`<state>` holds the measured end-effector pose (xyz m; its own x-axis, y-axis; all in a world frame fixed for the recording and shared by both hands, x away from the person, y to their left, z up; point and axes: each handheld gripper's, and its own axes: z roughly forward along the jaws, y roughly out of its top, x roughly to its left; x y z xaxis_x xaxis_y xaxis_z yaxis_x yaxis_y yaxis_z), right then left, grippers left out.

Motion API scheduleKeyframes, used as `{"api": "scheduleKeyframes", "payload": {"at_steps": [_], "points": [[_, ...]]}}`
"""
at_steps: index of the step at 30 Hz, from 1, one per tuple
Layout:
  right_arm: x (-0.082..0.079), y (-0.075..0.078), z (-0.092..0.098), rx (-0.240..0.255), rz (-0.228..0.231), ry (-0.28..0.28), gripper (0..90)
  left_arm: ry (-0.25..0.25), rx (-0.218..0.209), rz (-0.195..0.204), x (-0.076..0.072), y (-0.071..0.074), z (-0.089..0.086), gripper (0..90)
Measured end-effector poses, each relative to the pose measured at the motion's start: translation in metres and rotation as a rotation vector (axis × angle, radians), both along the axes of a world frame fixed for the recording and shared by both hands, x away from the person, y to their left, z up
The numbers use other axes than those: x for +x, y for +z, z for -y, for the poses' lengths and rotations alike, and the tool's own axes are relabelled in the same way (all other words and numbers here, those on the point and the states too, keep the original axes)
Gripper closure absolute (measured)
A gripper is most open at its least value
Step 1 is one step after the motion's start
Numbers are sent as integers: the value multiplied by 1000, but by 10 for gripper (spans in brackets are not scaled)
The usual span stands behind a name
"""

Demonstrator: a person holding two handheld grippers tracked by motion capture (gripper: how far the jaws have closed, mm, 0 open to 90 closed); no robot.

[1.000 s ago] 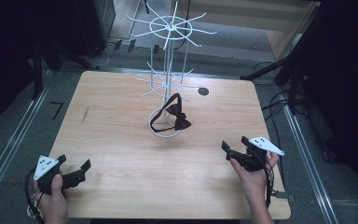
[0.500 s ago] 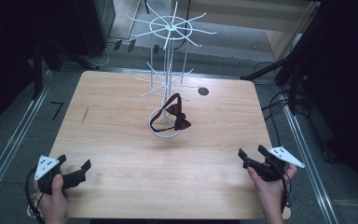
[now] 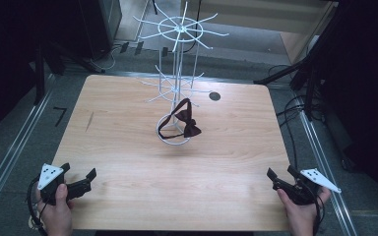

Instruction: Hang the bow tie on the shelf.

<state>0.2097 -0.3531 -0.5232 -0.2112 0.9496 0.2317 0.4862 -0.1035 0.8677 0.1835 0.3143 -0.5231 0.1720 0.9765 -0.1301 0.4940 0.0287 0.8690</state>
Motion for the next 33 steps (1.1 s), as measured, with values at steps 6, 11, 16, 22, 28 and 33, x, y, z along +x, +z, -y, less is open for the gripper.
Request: {"api": "scheduleKeyframes", "payload": {"at_steps": [6,11,16,22,28,33], "points": [[-12,-5,20,-1,0,-26,135,2,4,2,0,0,1,38],[-21,-13,32,-19,8,-13,136,-5,-28,4,0,0,-4,23],[-21,-24,30,-28,-21,12,141,-8,-23,13,-1,0,-3,22],[-20,-27,29,-25,-37,14,142,-14,-22,13,-2,0,-2,23],[-18,-28,25,-60,-43,13,139,-7,-22,16,-3,0,-2,23],[-19,-28,26,-41,-39,-6,138,4,-5,64,-10,0,0,31]]}}
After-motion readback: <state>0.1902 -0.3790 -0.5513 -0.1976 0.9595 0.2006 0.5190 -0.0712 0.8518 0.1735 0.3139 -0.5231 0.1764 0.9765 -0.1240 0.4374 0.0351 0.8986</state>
